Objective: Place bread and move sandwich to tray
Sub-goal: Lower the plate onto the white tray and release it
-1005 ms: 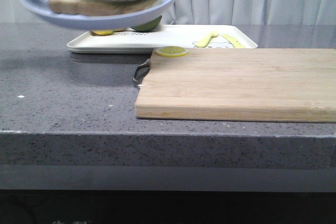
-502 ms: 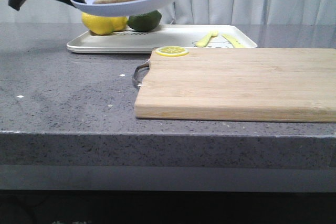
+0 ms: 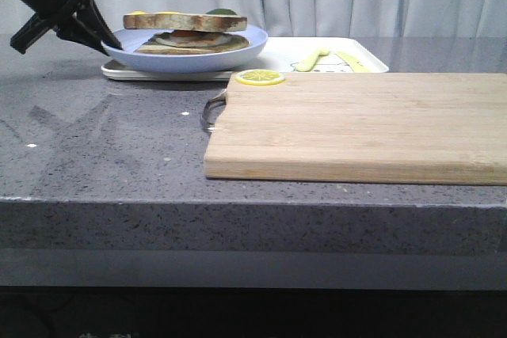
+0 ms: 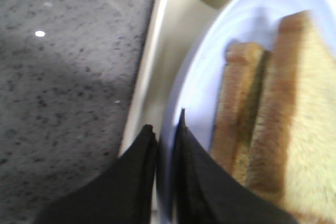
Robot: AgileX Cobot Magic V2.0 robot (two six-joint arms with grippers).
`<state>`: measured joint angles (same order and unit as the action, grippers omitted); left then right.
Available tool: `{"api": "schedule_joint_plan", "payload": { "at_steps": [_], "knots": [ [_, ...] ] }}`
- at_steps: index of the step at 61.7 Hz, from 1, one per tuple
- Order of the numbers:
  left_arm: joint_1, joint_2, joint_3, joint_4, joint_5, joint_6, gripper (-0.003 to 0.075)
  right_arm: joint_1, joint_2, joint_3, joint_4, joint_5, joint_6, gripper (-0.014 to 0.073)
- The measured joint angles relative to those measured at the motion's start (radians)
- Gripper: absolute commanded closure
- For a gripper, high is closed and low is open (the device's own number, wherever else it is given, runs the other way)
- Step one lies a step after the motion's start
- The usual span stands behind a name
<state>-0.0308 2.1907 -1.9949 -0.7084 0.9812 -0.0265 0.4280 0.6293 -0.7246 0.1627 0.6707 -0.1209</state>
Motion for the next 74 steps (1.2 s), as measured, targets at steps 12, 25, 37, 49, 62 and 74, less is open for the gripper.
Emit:
{"api": "schedule_joint_plan", "payload": {
  "at_steps": [12,25,37,49,62,74],
  "knots": [
    [0.0,-0.002,-0.004,-0.017,-0.001,-0.002,0.0405,0.0,0.0,0.0,0.0,0.0,0.0,0.0204],
    [0.0,-0.025,-0.004,-0.017,0.009,0.088,0.0405,0.0,0.0,0.0,0.0,0.0,0.0,0.0204],
    [0.0,-0.121,-0.004,0.011,0.02,0.16,0.0405,0.0,0.0,0.0,0.0,0.0,0.0,0.0204],
    [0.0,-0.247,-0.004,0.113,0.055,0.185,0.0405,0.0,0.0,0.0,0.0,0.0,0.0,0.0204],
    [-0.058,-0.407,0.009,0.254,0.086,0.204,0.0406,0.0,0.0,0.0,0.0,0.0,0.0,0.0204],
    [-0.168,-0.563,0.132,0.315,0.065,0.232,0.0406,0.0,0.0,0.0,0.0,0.0,0.0,0.0204]
  ]
}}
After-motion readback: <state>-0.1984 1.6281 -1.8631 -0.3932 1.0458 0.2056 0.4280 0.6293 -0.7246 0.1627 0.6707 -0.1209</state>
